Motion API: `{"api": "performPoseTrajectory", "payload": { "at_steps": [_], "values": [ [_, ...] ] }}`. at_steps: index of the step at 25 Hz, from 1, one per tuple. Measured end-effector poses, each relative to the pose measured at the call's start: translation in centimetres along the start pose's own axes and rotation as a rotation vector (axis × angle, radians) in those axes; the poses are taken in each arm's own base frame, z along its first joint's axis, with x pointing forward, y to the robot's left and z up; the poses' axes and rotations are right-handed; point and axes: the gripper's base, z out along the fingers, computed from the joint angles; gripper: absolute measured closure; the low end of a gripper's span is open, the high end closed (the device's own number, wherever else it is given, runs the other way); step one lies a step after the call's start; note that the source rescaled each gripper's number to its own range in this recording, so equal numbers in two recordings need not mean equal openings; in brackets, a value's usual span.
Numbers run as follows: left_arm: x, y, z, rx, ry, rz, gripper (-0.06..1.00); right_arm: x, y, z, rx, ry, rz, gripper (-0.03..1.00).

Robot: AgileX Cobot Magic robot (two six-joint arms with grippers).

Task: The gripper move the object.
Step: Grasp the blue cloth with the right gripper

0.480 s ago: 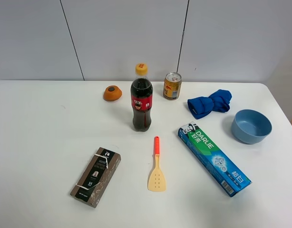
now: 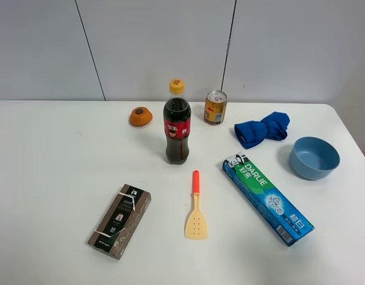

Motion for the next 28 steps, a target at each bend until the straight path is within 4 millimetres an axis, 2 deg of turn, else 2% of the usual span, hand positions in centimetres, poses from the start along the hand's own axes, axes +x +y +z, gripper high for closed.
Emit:
{"api": "performPoseTrajectory", "payload": {
  "at_steps": [16,19,23,28],
  "values": [
    [0.0,0.0,0.0,0.0,0.0,0.0,-0.06,0.0,0.0,0.0,-0.01,0.002,-0.005,-0.03],
    [0.0,0.0,0.0,0.0,0.0,0.0,-0.06,-0.8,0.2,1.7,0.0,0.122,-0.014,-0.03],
    [0.0,0.0,0.0,0.0,0.0,0.0,-0.06,-3.5,1.1,4.6,-0.03,0.252,-0.022,-0.03],
    [0.0,0.0,0.0,0.0,0.0,0.0,-0.06,-9.6,2.4,7.8,-0.053,0.247,-0.026,-0.03]
  ]
}}
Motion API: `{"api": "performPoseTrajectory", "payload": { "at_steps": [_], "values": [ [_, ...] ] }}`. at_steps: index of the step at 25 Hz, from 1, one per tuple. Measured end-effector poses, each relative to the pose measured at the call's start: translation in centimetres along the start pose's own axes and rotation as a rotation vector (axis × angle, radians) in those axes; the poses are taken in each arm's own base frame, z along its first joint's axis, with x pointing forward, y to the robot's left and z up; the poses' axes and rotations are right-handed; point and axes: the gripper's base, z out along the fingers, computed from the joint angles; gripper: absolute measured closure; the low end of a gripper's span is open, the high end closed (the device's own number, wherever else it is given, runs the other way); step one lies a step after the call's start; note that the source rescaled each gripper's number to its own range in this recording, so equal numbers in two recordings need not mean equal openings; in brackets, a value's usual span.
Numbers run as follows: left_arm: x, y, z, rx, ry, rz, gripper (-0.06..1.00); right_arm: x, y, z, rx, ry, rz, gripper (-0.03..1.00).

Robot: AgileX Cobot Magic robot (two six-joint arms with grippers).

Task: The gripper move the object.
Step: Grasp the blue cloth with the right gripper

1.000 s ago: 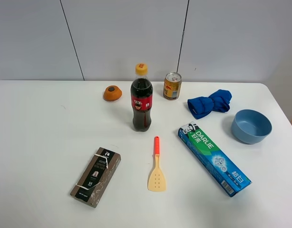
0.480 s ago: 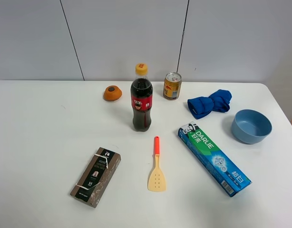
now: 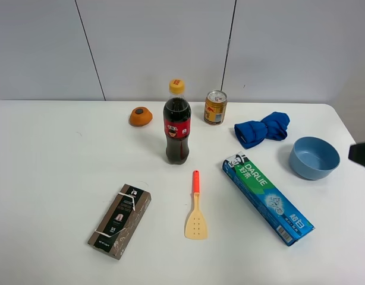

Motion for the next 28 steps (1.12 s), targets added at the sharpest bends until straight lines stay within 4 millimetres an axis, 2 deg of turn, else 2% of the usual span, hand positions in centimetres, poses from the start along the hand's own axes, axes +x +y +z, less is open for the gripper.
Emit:
{"api": "performPoseTrajectory", "payload": {
  "at_steps": [4,7,12,16,21,25,28],
  "values": [
    [0.0,0.0,0.0,0.0,0.0,0.0,-0.06,-5.2,0.7,2.5,0.006,0.057,0.005,-0.03],
    [0.0,0.0,0.0,0.0,0.0,0.0,-0.06,-8.2,1.1,5.3,0.016,0.11,0.063,-0.03],
    [0.0,0.0,0.0,0.0,0.0,0.0,-0.06,-10.9,1.6,10.7,0.031,0.144,0.223,-0.03],
    [0.0,0.0,0.0,0.0,0.0,0.0,-0.06,-11.3,1.8,15.2,0.031,0.126,0.368,-0.03],
    [0.0,0.0,0.0,0.0,0.0,0.0,-0.06,-10.0,2.1,21.3,0.033,0.191,0.461,-0.03],
    [0.0,0.0,0.0,0.0,0.0,0.0,-0.06,-8.9,1.9,24.5,0.02,0.233,0.58,-0.03],
    [0.0,0.0,0.0,0.0,0.0,0.0,-0.06,-8.5,1.6,26.1,0.008,0.226,0.674,-0.01]
  ]
}}
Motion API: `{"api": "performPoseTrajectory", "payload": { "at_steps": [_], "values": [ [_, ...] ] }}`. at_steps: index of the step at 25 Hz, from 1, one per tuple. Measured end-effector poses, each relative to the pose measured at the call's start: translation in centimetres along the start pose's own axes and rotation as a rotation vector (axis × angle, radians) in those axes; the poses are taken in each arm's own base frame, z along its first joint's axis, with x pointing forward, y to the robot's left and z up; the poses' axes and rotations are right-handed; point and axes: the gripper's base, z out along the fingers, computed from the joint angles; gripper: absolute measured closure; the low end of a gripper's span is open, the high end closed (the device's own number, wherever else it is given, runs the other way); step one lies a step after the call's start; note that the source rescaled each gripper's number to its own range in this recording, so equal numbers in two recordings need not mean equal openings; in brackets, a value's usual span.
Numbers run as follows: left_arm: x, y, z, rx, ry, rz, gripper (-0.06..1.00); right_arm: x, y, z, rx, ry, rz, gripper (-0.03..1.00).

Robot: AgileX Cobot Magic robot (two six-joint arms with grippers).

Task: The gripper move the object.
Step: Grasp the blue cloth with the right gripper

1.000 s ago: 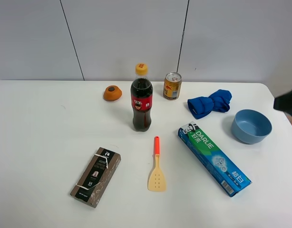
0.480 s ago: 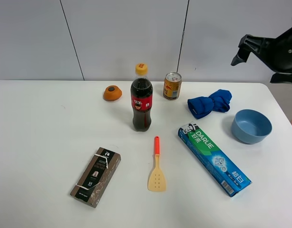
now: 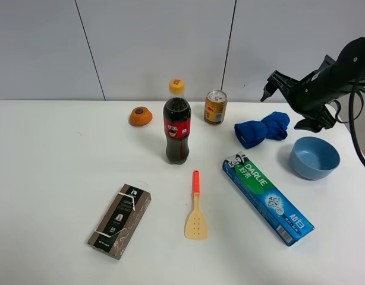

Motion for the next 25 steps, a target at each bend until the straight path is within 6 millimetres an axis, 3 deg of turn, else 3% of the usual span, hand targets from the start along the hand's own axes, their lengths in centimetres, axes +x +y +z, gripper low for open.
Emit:
{"api": "performPoseTrajectory", "payload": {
  "at_steps": [7,16,25],
  "values": [
    [0.0,0.0,0.0,0.0,0.0,0.0,-0.06,-0.8,-0.6,2.5,-0.014,0.002,0.109,0.05],
    [0.0,0.0,0.0,0.0,0.0,0.0,-0.06,-2.7,1.5,6.0,-0.019,0.113,0.125,0.05],
    [0.0,0.0,0.0,0.0,0.0,0.0,-0.06,-1.6,0.7,7.8,0.06,0.226,0.175,0.05]
  ]
}}
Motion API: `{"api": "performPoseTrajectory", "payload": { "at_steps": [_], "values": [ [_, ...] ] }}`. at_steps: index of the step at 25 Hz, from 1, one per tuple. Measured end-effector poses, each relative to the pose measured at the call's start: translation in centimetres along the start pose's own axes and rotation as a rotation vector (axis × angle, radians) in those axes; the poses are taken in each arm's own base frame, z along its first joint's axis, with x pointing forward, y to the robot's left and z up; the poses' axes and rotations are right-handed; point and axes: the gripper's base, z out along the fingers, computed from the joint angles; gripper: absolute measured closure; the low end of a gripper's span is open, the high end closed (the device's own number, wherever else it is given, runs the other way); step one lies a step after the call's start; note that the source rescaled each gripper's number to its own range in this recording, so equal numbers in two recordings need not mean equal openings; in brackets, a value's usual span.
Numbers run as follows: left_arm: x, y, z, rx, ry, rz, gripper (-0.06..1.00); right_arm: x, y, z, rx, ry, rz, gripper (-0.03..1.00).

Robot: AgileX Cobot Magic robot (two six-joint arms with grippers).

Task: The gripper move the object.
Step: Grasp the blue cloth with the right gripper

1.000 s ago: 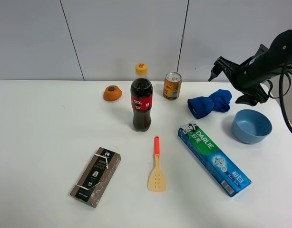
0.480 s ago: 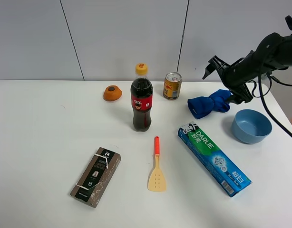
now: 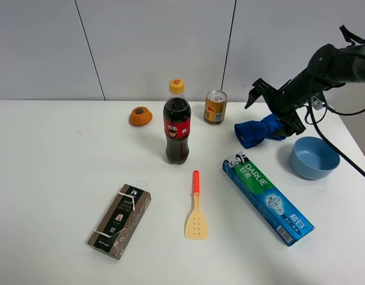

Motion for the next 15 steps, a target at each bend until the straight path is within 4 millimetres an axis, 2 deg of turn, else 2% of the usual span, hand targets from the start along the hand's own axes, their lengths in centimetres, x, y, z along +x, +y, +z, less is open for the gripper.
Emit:
{"api": "performPoseTrajectory", "payload": {
  "at_steps": [3,15],
  "values": [
    [0.0,0.0,0.0,0.0,0.0,0.0,-0.06,0.0,-0.4,0.4,0.034,0.001,0.016,0.05],
    [0.0,0.0,0.0,0.0,0.0,0.0,-0.06,-0.3,-1.9,4.5,0.061,-0.013,0.18,0.05]
  ]
}}
